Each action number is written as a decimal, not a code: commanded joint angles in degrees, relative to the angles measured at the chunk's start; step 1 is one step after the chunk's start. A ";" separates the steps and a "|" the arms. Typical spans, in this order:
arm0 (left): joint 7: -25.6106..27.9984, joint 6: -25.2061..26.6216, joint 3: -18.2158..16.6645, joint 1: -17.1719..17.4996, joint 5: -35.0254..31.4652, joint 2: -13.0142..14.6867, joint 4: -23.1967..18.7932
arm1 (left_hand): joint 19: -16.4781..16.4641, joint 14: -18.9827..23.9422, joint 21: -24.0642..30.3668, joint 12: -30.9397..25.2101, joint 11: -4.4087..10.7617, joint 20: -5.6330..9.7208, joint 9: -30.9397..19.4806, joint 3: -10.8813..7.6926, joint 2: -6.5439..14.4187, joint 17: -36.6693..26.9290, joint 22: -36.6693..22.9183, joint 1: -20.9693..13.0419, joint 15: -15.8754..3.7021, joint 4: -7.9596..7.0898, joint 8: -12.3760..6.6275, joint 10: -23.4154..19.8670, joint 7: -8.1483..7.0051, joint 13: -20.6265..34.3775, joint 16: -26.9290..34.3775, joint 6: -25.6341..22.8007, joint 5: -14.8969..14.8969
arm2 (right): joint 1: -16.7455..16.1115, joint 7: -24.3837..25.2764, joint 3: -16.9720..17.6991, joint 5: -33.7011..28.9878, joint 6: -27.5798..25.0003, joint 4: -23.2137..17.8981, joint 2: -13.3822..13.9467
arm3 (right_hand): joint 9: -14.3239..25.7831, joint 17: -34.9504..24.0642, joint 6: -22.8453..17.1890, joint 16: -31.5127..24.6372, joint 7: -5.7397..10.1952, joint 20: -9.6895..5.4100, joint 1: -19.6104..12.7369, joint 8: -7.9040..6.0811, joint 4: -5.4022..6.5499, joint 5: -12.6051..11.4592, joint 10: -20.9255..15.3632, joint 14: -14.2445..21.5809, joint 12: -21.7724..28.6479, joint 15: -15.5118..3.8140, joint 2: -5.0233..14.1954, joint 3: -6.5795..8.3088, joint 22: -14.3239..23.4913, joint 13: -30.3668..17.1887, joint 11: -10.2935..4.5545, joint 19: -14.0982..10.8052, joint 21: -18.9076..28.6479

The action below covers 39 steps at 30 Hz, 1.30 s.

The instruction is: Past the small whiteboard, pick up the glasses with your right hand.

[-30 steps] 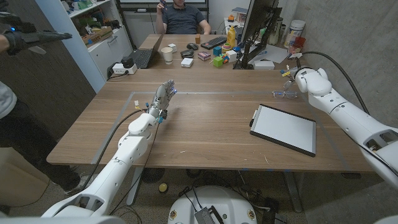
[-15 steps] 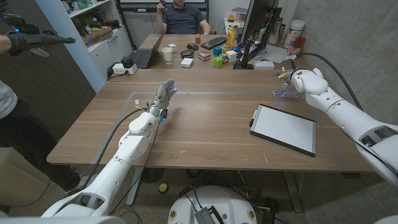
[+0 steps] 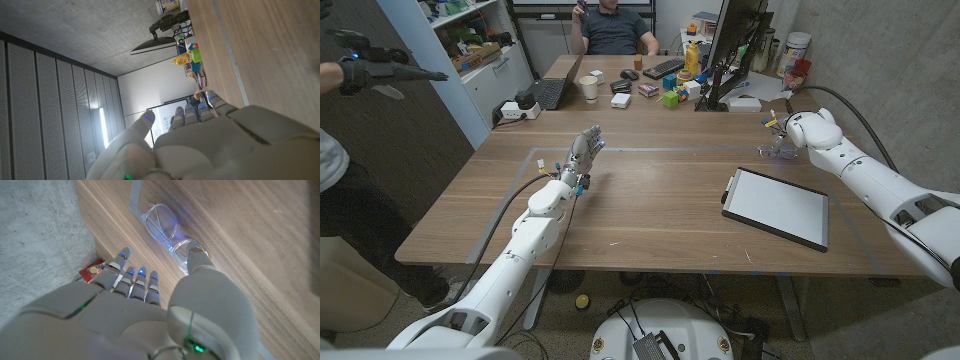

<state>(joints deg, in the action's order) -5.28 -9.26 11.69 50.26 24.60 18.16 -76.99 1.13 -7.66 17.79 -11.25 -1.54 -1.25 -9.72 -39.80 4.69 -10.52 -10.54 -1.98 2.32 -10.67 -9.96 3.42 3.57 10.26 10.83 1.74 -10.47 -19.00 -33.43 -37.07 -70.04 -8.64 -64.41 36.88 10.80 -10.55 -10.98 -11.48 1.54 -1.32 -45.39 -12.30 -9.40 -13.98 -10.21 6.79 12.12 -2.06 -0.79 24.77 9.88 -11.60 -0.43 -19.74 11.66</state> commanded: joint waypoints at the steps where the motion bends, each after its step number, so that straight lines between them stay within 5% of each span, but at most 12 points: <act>1: 0.57 0.11 0.38 -0.32 -0.47 0.11 -0.48 | -0.01 -0.49 -0.11 -0.15 0.01 -0.23 -0.21 -0.04 5.65 -0.23 -0.07 0.59 0.07 0.09 -0.35 0.49 0.47 0.27 0.12 0.29 0.02 | 2.34 -0.61 -2.22 0.52 0.92 4.61 -1.22 | 0.28 -0.18 -1.38 -0.58 0.02 -0.37 -0.89 -0.58 0.03 -0.22 -1.47 1.64 0.59 -0.60 -0.12 0.63 0.03 -0.35 0.21 -1.78 0.73; 17: 0.49 0.07 0.61 -0.76 -0.49 0.29 -0.26 | -0.08 -0.46 -0.25 -0.17 0.07 -0.22 -0.21 -0.07 5.70 -0.21 -0.08 0.59 0.14 0.09 -0.34 0.46 0.43 0.27 0.10 0.32 0.01 | 3.95 -0.08 -4.43 1.09 0.99 7.03 -1.94 | 0.26 -0.29 -7.21 -1.64 0.69 -0.89 -5.53 -1.68 -0.45 -0.55 -6.90 9.18 1.86 -2.61 0.18 2.96 0.16 -0.44 0.14 -9.04 2.23; 32: 0.47 -0.19 0.49 -1.36 -0.59 0.19 0.46 | -0.15 -0.46 -0.36 -0.17 0.04 -0.15 -0.21 -0.05 5.67 -0.21 -0.08 0.62 0.15 0.08 -0.38 0.47 0.38 0.26 0.10 0.25 0.01 | 5.80 0.48 -6.54 0.32 0.39 9.50 -3.13 | 0.23 -1.77 -16.93 -5.30 1.36 -2.08 -9.72 -3.17 0.09 -0.83 -18.16 25.35 5.25 -6.48 1.45 5.81 0.73 -1.08 -0.68 -17.51 4.57; 39: 0.35 -0.37 0.45 -1.57 -0.57 0.15 0.72 | -0.19 -0.50 -0.42 -0.18 0.07 -0.14 -0.21 -0.04 5.66 -0.21 -0.09 0.64 0.17 0.08 -0.38 0.46 0.41 0.26 0.07 0.23 0.01 | 7.16 -0.09 -7.67 0.26 0.50 11.58 -4.04 | 0.21 -5.22 -18.16 -10.13 1.36 -1.86 -10.46 -2.52 0.30 -0.26 -20.66 35.11 6.94 -9.51 1.93 4.52 1.12 -1.86 -0.78 -21.73 6.52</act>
<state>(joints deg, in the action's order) -4.80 -9.24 12.24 49.00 24.10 18.35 -76.67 1.14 -7.66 17.43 -11.25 -1.54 -1.24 -9.72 -39.81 4.69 -10.52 -10.53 -1.98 2.32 -10.67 -9.96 3.42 3.57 10.26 10.83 1.74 -10.47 -13.81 -33.23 -42.88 -69.55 -8.12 -55.75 34.09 10.78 -14.36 -28.39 -19.77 2.96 -3.17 -54.86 -15.03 -9.06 -14.42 -29.73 38.68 18.32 -3.47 1.16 30.08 10.76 -13.10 -1.03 -39.83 17.32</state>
